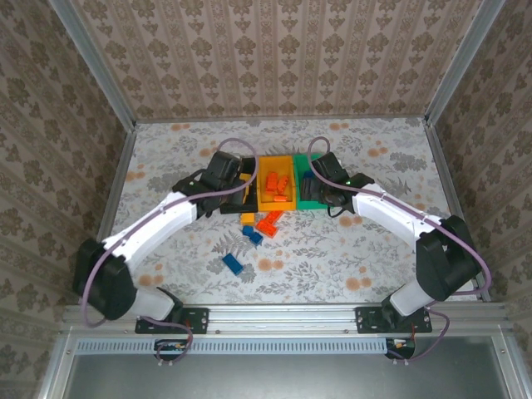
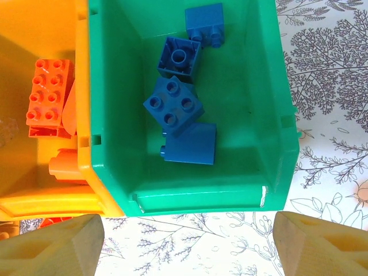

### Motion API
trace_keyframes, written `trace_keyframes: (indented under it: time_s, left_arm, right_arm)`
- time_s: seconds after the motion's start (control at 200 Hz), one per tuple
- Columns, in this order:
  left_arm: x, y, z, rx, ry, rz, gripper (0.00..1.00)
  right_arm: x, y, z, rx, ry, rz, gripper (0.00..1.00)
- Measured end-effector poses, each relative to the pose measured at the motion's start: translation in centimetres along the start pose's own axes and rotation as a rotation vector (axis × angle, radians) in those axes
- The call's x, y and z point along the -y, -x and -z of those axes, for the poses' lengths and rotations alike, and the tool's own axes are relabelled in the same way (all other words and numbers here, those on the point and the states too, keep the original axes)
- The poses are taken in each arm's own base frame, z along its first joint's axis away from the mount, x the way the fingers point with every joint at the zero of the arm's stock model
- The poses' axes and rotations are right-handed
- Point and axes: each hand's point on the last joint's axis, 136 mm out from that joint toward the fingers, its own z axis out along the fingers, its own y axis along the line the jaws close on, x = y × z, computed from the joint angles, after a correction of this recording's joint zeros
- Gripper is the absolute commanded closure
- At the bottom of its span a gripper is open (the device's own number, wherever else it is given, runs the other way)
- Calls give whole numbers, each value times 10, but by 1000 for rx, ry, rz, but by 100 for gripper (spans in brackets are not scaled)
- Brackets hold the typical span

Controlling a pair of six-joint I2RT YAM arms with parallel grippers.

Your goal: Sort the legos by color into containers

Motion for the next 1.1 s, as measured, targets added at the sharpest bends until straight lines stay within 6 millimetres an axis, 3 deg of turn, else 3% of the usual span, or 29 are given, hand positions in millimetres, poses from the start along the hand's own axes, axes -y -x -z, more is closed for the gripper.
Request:
trace_keyframes:
  time_s: [0.205, 0.365, 0.615, 0.73, 0.915, 0.995, 1.1]
  left_arm:
    - [-16, 12, -51, -57, 64, 13, 69]
    - [-19, 36, -69, -41, 75, 17, 38]
    - [-11, 58, -60, 6, 35, 24, 1]
    - [-5, 57, -33, 45, -9, 35, 0]
    - [21, 21, 30, 93, -133, 31, 0]
    - [31, -11, 46, 64, -185, 23, 0]
    - [33, -62, 50, -33, -212, 23, 0]
  right_arm:
    - [0, 0, 0, 1, 0, 0, 22]
    - [1, 0, 2, 4, 3, -1, 22]
    - [1, 1, 5, 10, 6, -6, 22]
    - [1, 2, 7, 15, 10, -8, 21]
    - [3, 0, 10, 17, 12, -8, 21]
    - [4, -4, 9, 9, 12, -7, 21]
    - [6, -9, 7, -4, 12, -5, 21]
